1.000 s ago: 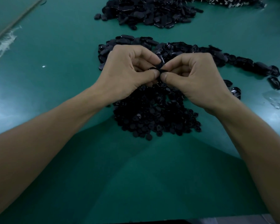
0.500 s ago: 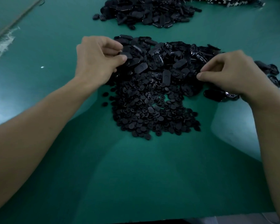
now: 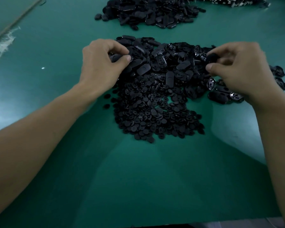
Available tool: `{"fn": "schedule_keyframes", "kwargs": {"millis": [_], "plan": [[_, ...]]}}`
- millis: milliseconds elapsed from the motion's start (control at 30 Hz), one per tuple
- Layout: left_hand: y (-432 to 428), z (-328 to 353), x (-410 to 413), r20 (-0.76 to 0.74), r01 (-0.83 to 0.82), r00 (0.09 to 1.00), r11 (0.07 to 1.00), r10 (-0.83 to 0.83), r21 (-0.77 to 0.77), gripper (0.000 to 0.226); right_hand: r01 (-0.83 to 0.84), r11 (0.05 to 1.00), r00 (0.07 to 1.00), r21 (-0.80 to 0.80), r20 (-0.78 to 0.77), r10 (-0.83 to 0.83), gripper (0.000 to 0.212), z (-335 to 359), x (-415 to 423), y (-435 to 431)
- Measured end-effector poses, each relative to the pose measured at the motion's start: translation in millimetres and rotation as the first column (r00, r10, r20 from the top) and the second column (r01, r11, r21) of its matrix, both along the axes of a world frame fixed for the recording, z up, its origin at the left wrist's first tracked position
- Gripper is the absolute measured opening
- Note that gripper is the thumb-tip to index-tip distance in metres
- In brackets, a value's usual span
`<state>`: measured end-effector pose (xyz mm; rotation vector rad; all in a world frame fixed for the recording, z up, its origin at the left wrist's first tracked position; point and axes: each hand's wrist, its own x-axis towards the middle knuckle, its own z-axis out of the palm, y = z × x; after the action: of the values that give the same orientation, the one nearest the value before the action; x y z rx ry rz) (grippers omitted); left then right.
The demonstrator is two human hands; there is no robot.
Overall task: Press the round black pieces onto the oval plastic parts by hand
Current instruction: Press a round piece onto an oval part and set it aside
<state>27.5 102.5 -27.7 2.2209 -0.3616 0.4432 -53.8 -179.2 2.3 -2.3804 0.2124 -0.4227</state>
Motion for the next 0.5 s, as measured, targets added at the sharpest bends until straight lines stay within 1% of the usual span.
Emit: {"fn": "schedule_keyframes", "kwargs": {"millis": [67,167,233,333,400,467,500], "plan": [[-5,5,-6,0.018,0.045,0.999,0.998,-0.044,-0.036,0.001,-0.049,0.983,0.999,0.176,-0.006,0.051,0.024,2,0,4],[-14,11,-15,0.024,0.146,0.989,0.986,-0.145,-0.080,0.001,-0.118,0.910,0.989,0.398,-0.036,0.144,0.015,3,1,15],[-20,15,-22,0.010,0.260,0.965,0.961,-0.260,-0.098,0.002,-0.155,0.866,0.981,0.475,-0.033,0.193,0.008,3,2,23],[-27,18,-32,-0.049,0.392,0.915,0.909,-0.401,-0.140,0.011,-0.193,0.823,0.974,0.534,0.003,0.227,0.009,1,2,35],[-30,19,-35,-0.082,0.431,0.890,0.886,-0.449,-0.170,0.014,-0.221,0.768,0.968,0.601,0.036,0.250,0.008,1,2,42],[-32,19,-37,-0.119,0.445,0.873,0.871,-0.474,-0.208,0.014,-0.251,0.691,0.958,0.677,0.070,0.279,0.006,0,1,48],[-32,19,-37,-0.139,0.447,0.864,0.865,-0.483,-0.230,0.013,-0.264,0.669,0.954,0.695,0.085,0.288,0.005,1,0,50]]}}
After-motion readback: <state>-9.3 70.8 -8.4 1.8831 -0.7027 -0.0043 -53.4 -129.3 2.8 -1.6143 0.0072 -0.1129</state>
